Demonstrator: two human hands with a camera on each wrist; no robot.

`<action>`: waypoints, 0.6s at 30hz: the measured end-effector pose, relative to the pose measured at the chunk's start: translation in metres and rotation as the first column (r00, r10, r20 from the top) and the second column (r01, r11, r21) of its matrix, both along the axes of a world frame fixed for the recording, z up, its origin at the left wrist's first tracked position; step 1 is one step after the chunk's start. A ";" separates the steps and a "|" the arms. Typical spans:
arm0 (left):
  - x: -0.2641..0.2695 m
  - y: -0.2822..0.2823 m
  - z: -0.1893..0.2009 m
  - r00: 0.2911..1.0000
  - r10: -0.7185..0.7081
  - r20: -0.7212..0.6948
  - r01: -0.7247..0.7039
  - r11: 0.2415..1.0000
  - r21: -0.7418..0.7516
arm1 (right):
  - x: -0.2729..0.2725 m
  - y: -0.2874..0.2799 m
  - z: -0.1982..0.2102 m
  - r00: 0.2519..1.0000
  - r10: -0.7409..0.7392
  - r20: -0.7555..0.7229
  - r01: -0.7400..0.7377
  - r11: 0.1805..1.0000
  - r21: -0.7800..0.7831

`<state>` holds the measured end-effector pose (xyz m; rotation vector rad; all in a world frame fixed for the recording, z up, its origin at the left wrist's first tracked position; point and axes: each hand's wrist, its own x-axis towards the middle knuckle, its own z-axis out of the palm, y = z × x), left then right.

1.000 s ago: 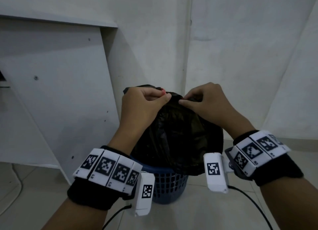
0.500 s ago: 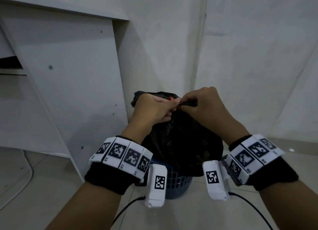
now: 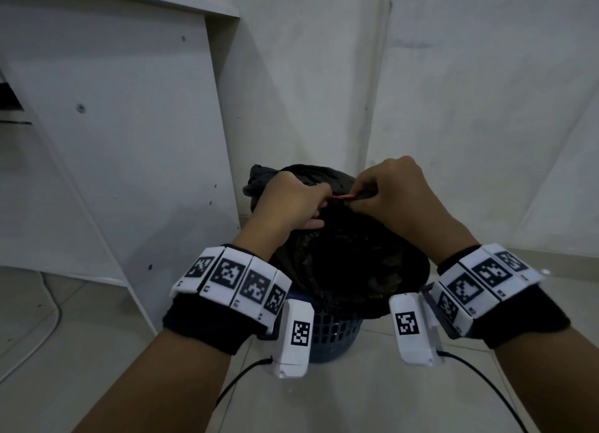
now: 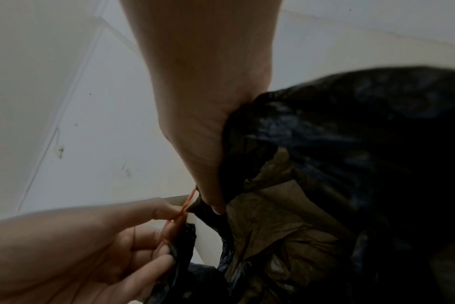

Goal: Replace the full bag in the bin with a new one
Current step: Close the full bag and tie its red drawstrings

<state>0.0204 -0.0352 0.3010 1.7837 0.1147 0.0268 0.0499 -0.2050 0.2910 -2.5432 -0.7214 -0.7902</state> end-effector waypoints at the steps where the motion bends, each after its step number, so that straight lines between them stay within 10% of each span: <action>1: 0.000 0.001 0.002 1.000 -0.009 0.004 0.009 1.000 0.006 | 0.001 -0.002 0.000 1.000 -0.019 -0.012 0.018 1.000 -0.007; 7: -0.010 0.009 0.032 0.998 -0.062 0.017 0.062 0.998 -0.015 | 0.002 -0.012 0.012 0.996 -0.073 -0.060 0.076 0.995 0.063; 13: -0.020 0.010 0.053 0.991 -0.100 0.091 0.112 0.986 -0.128 | -0.013 0.006 0.027 0.916 0.238 -0.322 -0.158 0.954 0.256; 18: -0.020 0.011 0.057 0.982 -0.139 0.127 0.153 0.983 -0.101 | -0.018 0.036 0.028 0.891 0.432 -0.138 -0.314 0.808 0.498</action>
